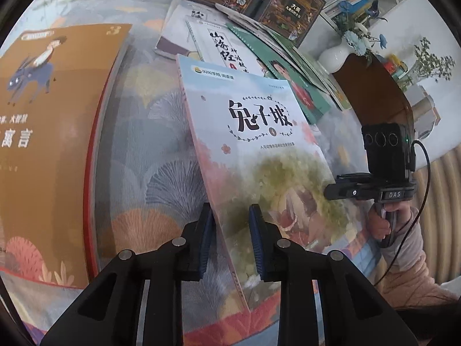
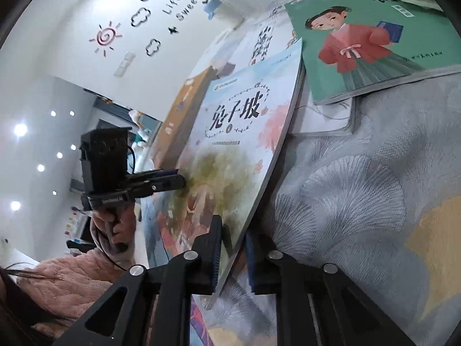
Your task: Organize books
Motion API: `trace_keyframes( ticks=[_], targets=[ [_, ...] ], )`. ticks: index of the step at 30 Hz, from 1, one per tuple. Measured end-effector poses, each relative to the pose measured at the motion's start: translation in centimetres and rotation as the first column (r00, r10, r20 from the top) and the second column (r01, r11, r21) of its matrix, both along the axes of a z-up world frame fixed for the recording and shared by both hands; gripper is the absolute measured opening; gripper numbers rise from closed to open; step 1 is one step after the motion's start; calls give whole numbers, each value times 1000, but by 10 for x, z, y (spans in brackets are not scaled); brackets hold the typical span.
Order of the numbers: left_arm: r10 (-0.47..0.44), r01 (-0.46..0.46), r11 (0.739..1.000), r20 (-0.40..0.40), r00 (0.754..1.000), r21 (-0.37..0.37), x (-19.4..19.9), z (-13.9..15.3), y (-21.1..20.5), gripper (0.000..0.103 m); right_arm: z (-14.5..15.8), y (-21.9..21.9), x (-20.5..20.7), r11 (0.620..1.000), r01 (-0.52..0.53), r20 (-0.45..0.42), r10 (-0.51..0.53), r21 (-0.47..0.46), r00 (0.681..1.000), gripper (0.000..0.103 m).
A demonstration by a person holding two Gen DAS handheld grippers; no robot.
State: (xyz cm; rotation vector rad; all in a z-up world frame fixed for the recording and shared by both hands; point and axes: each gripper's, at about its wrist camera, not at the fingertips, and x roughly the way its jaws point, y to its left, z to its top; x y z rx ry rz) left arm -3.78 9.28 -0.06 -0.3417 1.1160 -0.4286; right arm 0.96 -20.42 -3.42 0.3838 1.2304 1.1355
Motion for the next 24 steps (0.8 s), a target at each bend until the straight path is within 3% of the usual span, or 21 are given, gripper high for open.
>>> trace_keyframes(
  ticks=[3, 8, 14, 24],
  targets=[
    [6, -6, 1000, 21, 1000, 13, -2, 1, 0, 25, 1, -1, -7, 1000, 11, 42, -10, -1, 999, 9],
    [39, -37, 999, 37, 999, -34, -5, -3, 7, 25, 7, -1, -18, 1000, 28, 135, -29, 12, 990, 10],
    [51, -51, 999, 66, 996, -5, -8, -1, 3, 25, 9, 1, -14, 999, 33, 139, -35, 12, 990, 11],
    [67, -65, 998, 106, 992, -20, -14, 0, 1, 26, 12, 7, -16, 998, 63, 144, -60, -16, 988, 16]
  ],
)
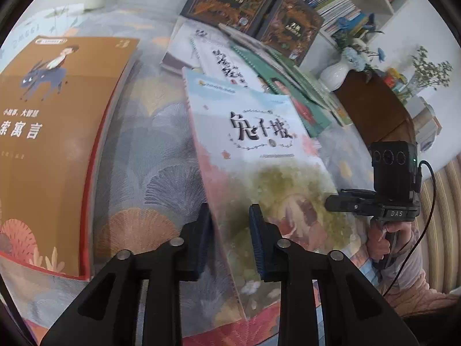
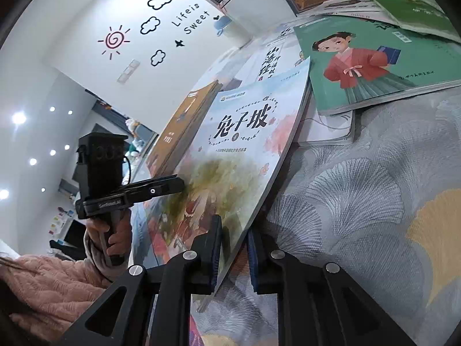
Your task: Organize books
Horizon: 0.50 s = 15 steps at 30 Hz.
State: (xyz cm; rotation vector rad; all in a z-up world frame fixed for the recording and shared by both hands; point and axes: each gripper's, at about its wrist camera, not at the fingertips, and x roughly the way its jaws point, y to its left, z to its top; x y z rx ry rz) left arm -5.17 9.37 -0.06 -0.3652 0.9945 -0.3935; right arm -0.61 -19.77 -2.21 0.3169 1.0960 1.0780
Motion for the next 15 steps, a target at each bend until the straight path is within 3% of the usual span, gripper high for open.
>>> trace_keyframes(
  ticks=[3, 8, 15],
  targets=[
    [-9, 9, 1000, 26, 1000, 2, -4, 1, 0, 26, 5, 4, -3, 1000, 18, 12, -18, -24, 1000, 18],
    [-11, 12, 997, 15, 1000, -70, -5, 5, 8, 26, 11, 11, -8, 997, 27, 55, -24, -66, 998, 18],
    [-14, 17, 999, 57, 998, -51, -9, 20, 8, 26, 27, 22, -21, 996, 21, 129, -10, -86, 992, 18]
  ],
)
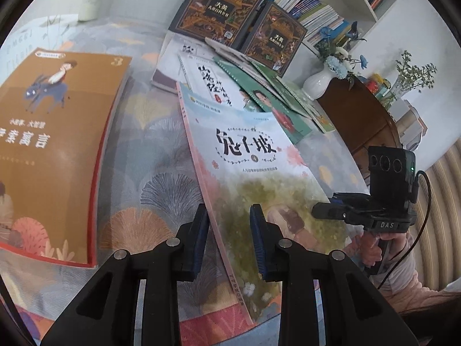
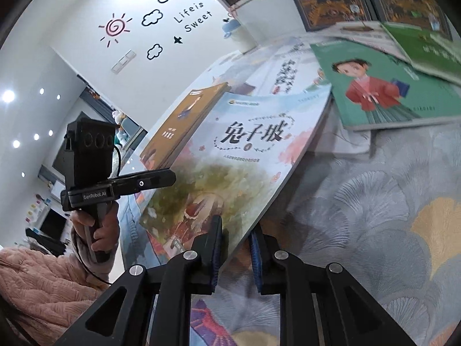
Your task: Organize books
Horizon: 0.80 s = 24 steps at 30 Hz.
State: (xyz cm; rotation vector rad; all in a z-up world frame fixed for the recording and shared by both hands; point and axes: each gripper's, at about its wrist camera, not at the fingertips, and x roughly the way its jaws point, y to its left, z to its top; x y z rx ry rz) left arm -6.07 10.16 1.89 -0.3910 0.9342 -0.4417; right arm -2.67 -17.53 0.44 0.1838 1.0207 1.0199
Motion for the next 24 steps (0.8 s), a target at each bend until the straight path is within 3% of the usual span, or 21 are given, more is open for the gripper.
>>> trace_keyframes(
  ticks=[12, 20, 24],
  targets=[
    [73, -72, 997, 108, 992, -10, -5, 39, 45, 26, 38, 48, -2, 999, -30, 108, 28, 22, 994, 18],
    [171, -179, 984, 192, 966, 22, 1, 68, 110, 26, 61, 124, 12, 997, -71, 189, 64, 32, 980, 18],
    [217, -227, 973, 188, 958, 32, 8, 67, 146, 26, 60, 171, 19, 995, -92, 198, 85, 27, 976, 18]
  ],
)
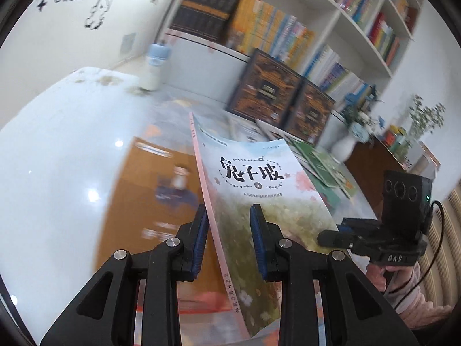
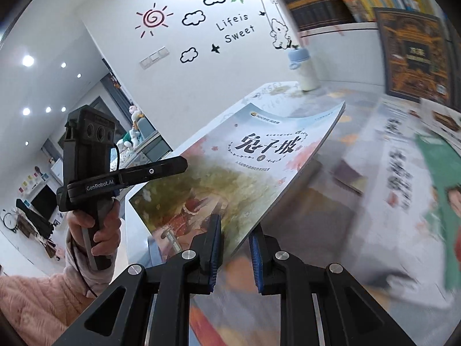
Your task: Organize books
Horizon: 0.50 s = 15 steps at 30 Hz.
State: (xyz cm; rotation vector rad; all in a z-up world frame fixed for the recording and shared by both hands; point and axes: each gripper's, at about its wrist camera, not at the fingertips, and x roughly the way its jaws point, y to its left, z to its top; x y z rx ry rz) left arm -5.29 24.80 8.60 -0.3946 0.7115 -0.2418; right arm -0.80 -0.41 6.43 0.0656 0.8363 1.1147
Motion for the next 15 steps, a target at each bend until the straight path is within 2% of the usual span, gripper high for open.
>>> trace_keyframes(
  ticks=[6, 10, 15],
  targets=[
    [73, -73, 997, -23, 997, 13, 8, -15, 43, 26, -15, 50, 6, 1000, -10, -31, 10, -11, 999, 18],
    [72, -69, 996, -63, 995, 51, 19, -33, 50, 27, -31, 69, 6, 998, -10, -40, 8, -55, 999, 19],
    [71, -69, 997, -99, 993, 24, 28, -51, 58, 27, -39, 77, 5, 996, 1, -23, -4, -93, 1000, 19]
  ],
)
